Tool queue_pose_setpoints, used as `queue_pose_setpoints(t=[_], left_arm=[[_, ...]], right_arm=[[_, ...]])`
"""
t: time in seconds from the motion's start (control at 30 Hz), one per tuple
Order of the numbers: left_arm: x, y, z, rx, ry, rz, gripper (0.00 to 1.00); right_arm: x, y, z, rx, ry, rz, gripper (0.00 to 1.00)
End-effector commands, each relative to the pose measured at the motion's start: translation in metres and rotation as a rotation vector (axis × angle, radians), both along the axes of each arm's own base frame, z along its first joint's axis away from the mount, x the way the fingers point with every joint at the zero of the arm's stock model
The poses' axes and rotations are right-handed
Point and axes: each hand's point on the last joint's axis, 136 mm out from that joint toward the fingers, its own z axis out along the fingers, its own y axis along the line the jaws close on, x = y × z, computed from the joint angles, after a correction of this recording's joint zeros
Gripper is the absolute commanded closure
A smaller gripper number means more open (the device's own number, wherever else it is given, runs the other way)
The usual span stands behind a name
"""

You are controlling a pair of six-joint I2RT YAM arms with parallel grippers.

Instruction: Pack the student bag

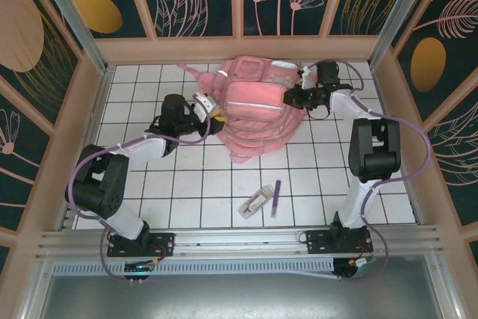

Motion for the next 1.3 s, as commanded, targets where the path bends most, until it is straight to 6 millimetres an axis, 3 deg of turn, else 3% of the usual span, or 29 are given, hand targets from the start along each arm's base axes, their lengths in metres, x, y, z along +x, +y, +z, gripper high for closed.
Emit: queue_pose_setpoints(t=[0.0,0.1,0.13,0.3,0.57,0.67,0.83,0.9,0.97,1.03,1.13,1.27], left_arm=[[0.004,-0.004,-0.025,0.101,-0.001,-0.047,0.58],[0.019,-0.01,-0.042,0.14,0.028,-0.035,0.6],[0.023,-0.017,-0.039,0.138,0.002,-0.056,0.61],[0.018,-0.03,-0.08,0.193,0.089,-0.09,0.63],[0.029,-0.027,-0.092,0.237,0.131,0.003,0.6],[0.033,-0.027,-0.113,0.26,0.229,0.038,0.61],[0.013,-0.03,-0.136,0.28,0.226,-0.005,0.63],[0.012,-0.029,-0.138,0.28,0.229,-0.002,0.77],[0.009,-0.03,-0.141,0.277,0.236,-0.017,0.96],[0.005,-0.031,-0.142,0.273,0.248,-0.035,1.0],[-0.008,-0.029,-0.142,0.251,0.287,-0.041,1.0],[-0.048,-0.026,-0.142,0.152,0.356,-0.08,1.0]], right_arm=[[-0.002,0.017,0.02,0.037,-0.071,0.085,1.0],[-0.007,0.023,0.023,0.042,-0.083,0.12,1.0],[-0.009,0.026,0.026,0.042,-0.094,0.133,1.0],[-0.009,0.025,0.028,0.028,-0.103,0.126,1.0],[0.009,-0.011,0.005,-0.185,-0.096,-0.088,0.59],[0.014,-0.029,0.016,-0.27,-0.179,-0.185,0.54],[0.014,-0.049,0.059,-0.363,-0.433,-0.263,0.51],[0.002,-0.029,0.077,-0.39,-0.646,-0.131,0.51],[-0.024,0.007,0.085,-0.435,-0.897,0.122,0.51],[-0.055,0.044,0.074,-0.473,-1.073,0.413,0.44],[-0.084,0.083,0.037,-0.511,-1.134,0.798,0.43],[-0.073,0.108,-0.009,-0.693,-1.122,0.937,0.43]])
